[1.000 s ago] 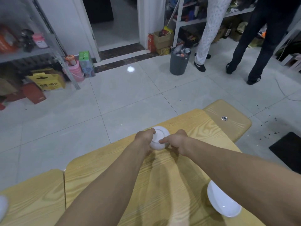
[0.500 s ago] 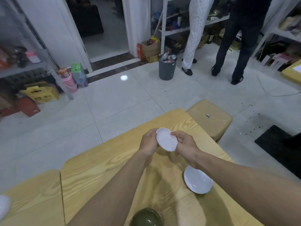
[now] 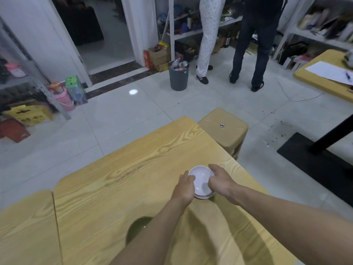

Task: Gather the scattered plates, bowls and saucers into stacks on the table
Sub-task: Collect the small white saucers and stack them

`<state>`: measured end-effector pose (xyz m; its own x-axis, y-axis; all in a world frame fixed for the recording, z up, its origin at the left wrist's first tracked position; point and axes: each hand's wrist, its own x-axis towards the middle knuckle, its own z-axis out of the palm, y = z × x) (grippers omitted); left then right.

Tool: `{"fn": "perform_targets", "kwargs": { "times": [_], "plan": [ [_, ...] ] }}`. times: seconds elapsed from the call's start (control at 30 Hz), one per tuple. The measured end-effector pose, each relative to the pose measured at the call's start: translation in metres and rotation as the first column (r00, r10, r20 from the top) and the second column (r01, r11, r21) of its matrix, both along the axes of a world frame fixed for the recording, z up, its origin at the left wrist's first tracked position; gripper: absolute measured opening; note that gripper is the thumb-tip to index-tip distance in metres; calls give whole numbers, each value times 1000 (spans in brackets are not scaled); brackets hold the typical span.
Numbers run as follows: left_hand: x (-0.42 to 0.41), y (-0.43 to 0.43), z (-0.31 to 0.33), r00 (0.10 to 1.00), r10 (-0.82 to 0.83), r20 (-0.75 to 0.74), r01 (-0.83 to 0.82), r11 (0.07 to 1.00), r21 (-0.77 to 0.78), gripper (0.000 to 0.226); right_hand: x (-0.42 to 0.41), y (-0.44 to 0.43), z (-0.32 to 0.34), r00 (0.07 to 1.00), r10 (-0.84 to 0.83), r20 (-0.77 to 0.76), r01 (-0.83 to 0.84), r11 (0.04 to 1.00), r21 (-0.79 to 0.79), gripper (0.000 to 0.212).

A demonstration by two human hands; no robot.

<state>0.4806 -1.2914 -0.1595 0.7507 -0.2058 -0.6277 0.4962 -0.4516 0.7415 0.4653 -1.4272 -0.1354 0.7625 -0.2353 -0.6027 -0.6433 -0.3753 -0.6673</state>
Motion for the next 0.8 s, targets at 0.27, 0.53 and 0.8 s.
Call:
{"fn": "perform_targets", "kwargs": {
  "times": [0.27, 0.53, 0.8],
  "plan": [
    [-9, -2, -2, 956, -235, 174, 192, 954, 232, 68, -11, -2, -2, 977, 212, -5, -211, 971, -111, 82],
    [-13, 52, 66, 806, -452, 383, 88, 730, 677, 79, -1, 31, 46, 693, 721, 20, -515, 514, -685, 76],
    [-73, 175, 142, 844, -375, 384, -127, 556, 822, 82, -14, 151, 123, 443, 895, 47, -526, 302, -795, 82]
  ]
}}
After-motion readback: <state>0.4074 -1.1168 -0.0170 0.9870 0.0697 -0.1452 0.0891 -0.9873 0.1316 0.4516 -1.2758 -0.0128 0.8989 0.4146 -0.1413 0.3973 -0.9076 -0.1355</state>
